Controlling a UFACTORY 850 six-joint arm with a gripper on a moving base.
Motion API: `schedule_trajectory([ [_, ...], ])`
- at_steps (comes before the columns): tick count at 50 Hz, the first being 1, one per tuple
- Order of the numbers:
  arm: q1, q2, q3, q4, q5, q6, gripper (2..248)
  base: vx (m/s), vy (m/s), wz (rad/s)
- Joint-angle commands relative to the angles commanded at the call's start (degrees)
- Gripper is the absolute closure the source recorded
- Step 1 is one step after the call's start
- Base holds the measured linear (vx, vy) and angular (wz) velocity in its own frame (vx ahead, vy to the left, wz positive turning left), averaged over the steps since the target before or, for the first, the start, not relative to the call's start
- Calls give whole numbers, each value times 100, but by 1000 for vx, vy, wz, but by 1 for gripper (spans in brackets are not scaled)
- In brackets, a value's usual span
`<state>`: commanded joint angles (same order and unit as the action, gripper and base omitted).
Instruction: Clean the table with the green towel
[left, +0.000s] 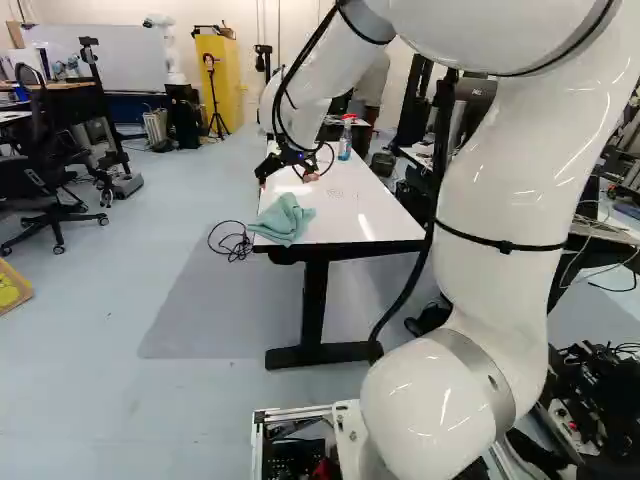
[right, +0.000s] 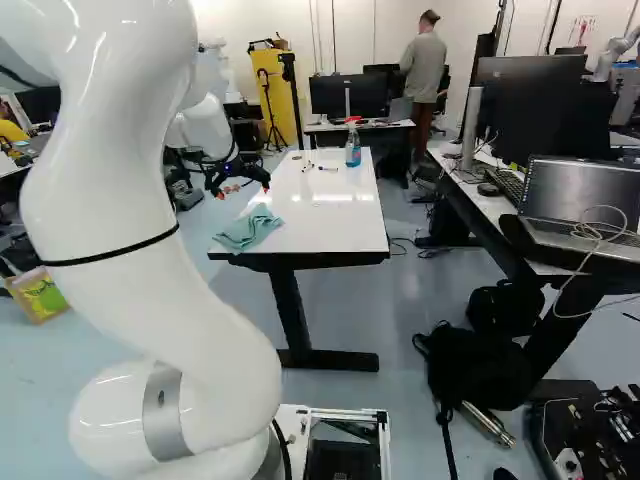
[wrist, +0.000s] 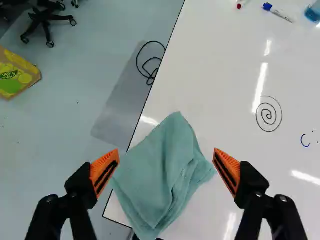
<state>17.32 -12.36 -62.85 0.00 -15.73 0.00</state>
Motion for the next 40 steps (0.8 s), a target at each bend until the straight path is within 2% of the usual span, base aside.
schedule_trajectory([
  [40, 0, -488, -66, 0, 0, 0, 3, 0, 0, 0],
])
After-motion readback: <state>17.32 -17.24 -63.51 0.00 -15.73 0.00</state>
